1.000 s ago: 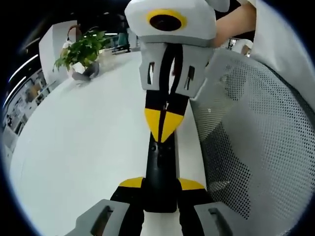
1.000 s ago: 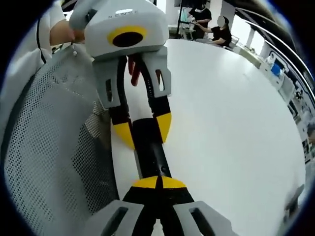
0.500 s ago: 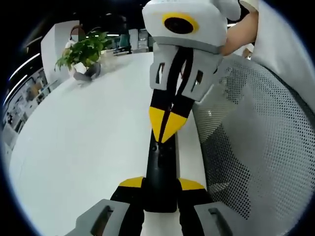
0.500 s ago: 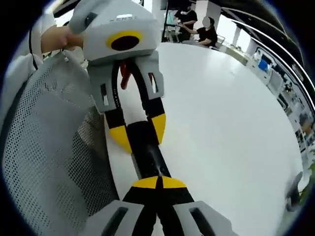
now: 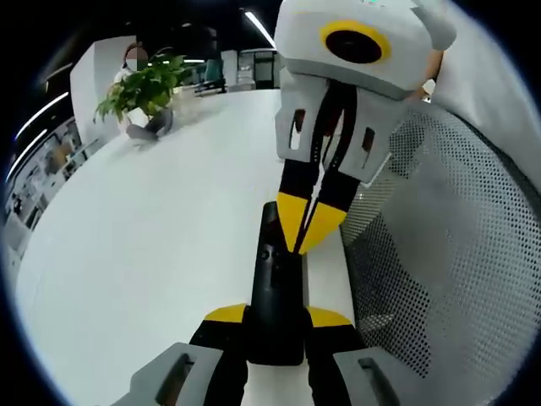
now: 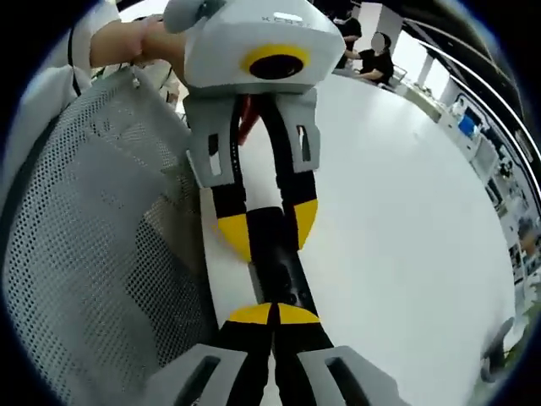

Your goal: Press the specified remote control buttons in sequence, fully releasing each button before pressing the next.

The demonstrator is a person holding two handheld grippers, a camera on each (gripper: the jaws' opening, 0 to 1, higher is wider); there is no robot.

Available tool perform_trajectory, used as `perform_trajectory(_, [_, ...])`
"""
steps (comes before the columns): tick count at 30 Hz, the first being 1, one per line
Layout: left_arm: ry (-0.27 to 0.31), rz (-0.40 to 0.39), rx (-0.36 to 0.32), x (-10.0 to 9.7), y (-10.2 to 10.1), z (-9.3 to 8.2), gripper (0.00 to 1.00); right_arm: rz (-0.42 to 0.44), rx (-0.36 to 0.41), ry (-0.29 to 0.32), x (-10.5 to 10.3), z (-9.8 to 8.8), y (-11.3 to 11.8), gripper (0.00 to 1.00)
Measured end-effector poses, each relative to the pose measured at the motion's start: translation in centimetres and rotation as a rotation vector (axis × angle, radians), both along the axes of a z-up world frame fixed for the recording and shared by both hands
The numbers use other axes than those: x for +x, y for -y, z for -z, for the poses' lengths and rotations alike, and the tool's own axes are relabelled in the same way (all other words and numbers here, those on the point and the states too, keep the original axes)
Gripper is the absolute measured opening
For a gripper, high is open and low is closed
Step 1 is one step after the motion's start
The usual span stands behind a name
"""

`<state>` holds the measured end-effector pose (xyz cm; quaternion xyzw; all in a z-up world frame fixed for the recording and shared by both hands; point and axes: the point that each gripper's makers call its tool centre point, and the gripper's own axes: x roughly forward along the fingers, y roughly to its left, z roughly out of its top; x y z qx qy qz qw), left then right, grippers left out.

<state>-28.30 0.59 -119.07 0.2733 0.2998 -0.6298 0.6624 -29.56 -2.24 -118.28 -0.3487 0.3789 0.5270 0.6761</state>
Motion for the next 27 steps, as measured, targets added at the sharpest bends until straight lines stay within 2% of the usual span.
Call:
perform_trajectory(7, [-0.001,0.004,-0.008,-0.02,-0.04,0.0,0.25,-0.06,-0.036,0.031,-0.08,0.14,-0.34,0.0])
perform_trajectory(11, [-0.001,-0.001,-0.016,-0.01,-0.01,0.0,0.25,-0.078,-0.04,0.023,-0.04,0.17,-0.4,0.0])
perform_trajectory(16, [0.0,0.009,-0.003,-0.02,0.0,0.05,0.25,-0.069,-0.033,-0.014,-0.03,0.3,-0.65,0.0])
perform_trajectory(21, [-0.001,0.008,-0.004,-0.02,-0.02,0.04,0.25,-0.057,-0.027,0.008,-0.14,0.33,-0.61,0.0])
perform_trajectory(24, [0.0,0.007,-0.001,-0.02,-0.04,0.03,0.25,-0.035,-0.017,-0.007,-0.02,0.26,-0.6,0.0])
perform_trajectory(27, [0.0,0.01,0.002,-0.01,-0.03,0.02,0.25,-0.052,-0.006,-0.009,-0.05,0.15,-0.49,0.0])
